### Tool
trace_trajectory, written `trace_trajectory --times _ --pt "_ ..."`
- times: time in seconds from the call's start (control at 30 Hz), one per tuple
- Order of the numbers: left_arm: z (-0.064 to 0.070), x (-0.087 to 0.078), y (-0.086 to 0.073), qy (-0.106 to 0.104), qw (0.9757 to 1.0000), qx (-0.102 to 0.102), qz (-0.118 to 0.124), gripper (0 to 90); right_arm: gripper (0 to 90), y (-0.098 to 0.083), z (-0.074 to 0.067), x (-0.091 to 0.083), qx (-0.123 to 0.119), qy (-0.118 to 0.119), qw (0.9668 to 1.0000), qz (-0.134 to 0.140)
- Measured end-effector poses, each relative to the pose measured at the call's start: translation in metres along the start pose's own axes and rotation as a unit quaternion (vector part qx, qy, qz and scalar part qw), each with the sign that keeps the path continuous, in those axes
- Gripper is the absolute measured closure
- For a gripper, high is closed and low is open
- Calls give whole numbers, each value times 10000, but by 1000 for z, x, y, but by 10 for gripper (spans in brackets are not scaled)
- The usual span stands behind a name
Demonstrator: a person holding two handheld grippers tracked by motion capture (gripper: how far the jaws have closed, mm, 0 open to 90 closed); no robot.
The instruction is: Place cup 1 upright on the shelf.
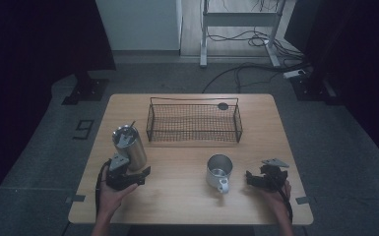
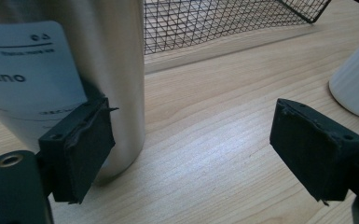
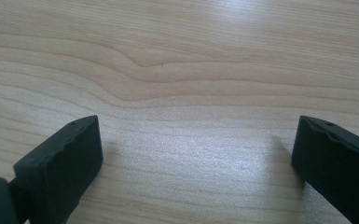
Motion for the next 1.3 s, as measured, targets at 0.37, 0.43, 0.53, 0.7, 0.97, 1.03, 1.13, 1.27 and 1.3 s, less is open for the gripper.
trace_trajectory --times 0.37,0.43,0.53,0.7,0.97,1.03,1.13,1.27,1.3 --pt "-5 -7 2 -1 10000 -83 37 110 16 0 0 0 2 -2 10000 0" --pt "-8 -10 1 21 9999 -111 49 108 16 0 0 0 2 -2 10000 0" --pt "-14 -16 3 96 9998 -166 114 105 16 0 0 0 2 -2 10000 1" --pt "-21 -18 4 204 9995 -179 160 79 16 0 0 0 1 -1 10000 -1" --pt "-26 -18 2 298 9993 -191 151 39 18 0 0 0 2 -4 10000 1" --pt "-28 -19 2 337 9991 -199 163 34 18 0 0 0 3 -5 10000 1" --pt "-32 -19 4 375 9988 -242 182 32 18 0 0 0 2 -4 10000 1" --pt "-34 -14 5 433 9986 -267 164 26 18 0 0 0 2 -4 10000 2" --pt "-34 -13 6 435 9986 -266 162 25 18 0 0 0 4 -4 10000 2"
Point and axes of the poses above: each handheld gripper's, and its own axes: x roughly forward along the jaws, y roughly out of its top, z roughly to its right, the point moved 9 cm from there along x, roughly forward along the jaws, and after that the axes turned 9 degrees about z, right-handed, at the moved point
